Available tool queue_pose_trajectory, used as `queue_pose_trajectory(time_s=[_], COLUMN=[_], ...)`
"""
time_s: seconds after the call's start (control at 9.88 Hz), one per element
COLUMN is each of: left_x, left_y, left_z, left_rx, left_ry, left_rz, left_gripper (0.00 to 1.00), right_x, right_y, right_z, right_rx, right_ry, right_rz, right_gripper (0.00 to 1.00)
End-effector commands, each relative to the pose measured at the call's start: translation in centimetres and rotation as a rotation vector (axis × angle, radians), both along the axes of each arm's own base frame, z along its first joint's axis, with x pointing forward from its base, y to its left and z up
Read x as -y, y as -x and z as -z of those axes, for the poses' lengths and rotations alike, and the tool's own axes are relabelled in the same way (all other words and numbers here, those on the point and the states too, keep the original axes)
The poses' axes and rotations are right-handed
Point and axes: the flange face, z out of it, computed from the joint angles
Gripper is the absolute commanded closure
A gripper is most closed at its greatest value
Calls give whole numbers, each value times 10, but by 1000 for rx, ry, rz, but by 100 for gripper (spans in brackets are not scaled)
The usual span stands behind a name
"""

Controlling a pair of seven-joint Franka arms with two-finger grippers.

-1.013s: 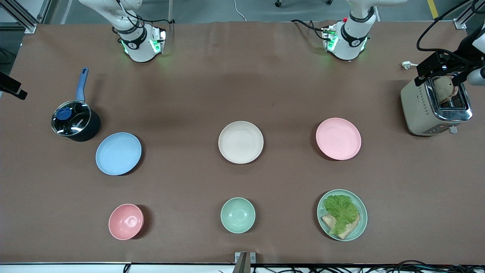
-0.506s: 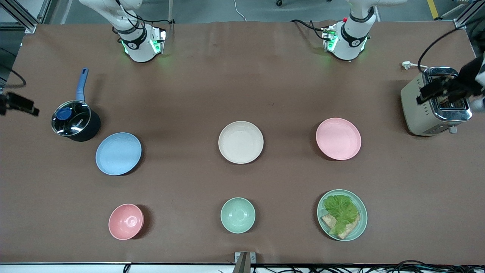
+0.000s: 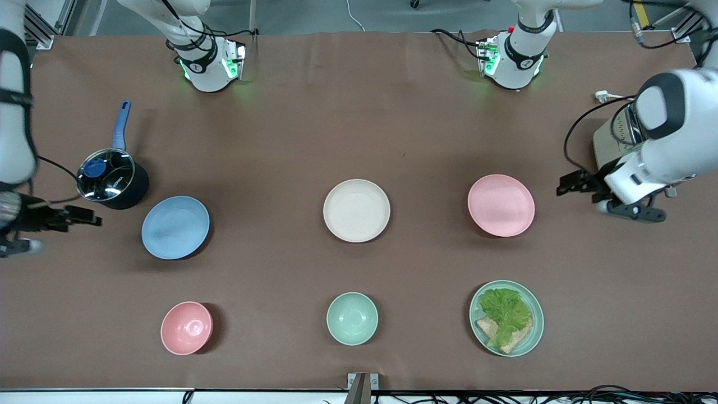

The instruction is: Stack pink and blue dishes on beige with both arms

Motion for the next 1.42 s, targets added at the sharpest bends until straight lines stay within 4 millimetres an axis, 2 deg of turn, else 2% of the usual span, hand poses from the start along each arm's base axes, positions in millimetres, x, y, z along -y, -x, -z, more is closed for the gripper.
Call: queue_pose_trajectory(time_s=[0.0, 0.1, 0.3, 0.41, 0.61, 0.71, 0.81, 0.91, 1.01, 1.22, 1.32], left_x=[-4, -6, -6, -6, -6, -6, -6, -6, -6, -3, 9], left_y=[9, 8, 9, 12, 17, 20, 22, 23, 23, 17, 14], left_z=[84, 111, 154, 169, 188, 195, 199, 199, 196, 163, 141], left_rx=[-66, -93, -89, -112, -134, -142, -146, -150, -147, -112, -102], left_ry=[2, -2, -10, -7, 26, 48, 58, 62, 63, 78, 94], left_rz=[-16, -17, -33, -30, -17, -15, -5, 2, 2, 10, 21], left_gripper=[10, 13, 18, 24, 36, 51, 80, 97, 100, 100, 100], right_x=[-3, -5, -6, -1, -1, 1, 1, 1, 0, 1, 12], right_y=[26, 35, 44, 47, 50, 50, 51, 51, 53, 50, 47], right_z=[67, 96, 128, 134, 142, 147, 152, 153, 155, 150, 137], right_rx=[51, 50, 70, 71, 59, 63, 61, 58, 68, 61, 64], right_ry=[-41, -105, -201, -216, -219, -209, -204, -205, -243, -256, -259], right_rz=[-32, -13, -22, -10, -11, -2, 2, 15, 64, 76, 78], right_gripper=[0, 0, 0, 6, 31, 41, 48, 72, 97, 100, 100])
